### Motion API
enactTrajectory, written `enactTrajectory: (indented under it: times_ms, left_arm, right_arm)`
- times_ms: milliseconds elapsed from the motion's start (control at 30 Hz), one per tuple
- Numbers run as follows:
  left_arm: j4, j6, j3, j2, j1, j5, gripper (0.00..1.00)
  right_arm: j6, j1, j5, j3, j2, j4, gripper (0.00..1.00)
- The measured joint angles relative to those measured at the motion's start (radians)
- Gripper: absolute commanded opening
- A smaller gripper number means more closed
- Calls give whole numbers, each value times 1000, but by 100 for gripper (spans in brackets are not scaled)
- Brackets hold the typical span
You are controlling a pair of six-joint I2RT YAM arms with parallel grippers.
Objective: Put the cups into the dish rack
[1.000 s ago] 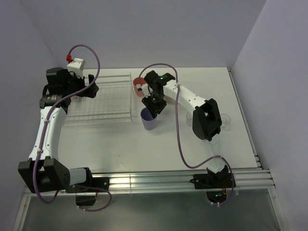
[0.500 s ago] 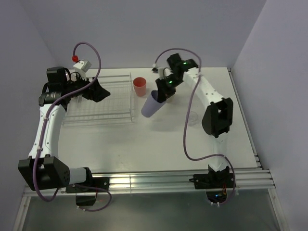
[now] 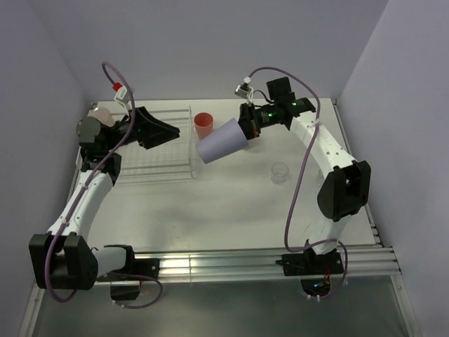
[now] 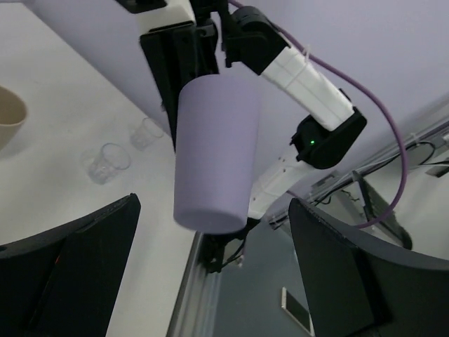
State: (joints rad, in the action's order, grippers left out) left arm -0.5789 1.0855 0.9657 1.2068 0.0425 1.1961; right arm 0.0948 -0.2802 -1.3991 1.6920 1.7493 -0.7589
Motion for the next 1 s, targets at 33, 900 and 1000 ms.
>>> enactTrajectory:
  times_ms: [33,900,1000]
  left_arm:
    - [-45,46,-13,0,13,-14,97]
    - [-451,442,-231,-12,167,-205,91]
    - [-446,442,-231,-5,184,-210,88]
  right_arm:
    - [27,-26,-11,-1,8,19,0]
    - [1361,-77,-8,-190,119,1583,0]
    - [1521,-93,3,-229,122,1798,0]
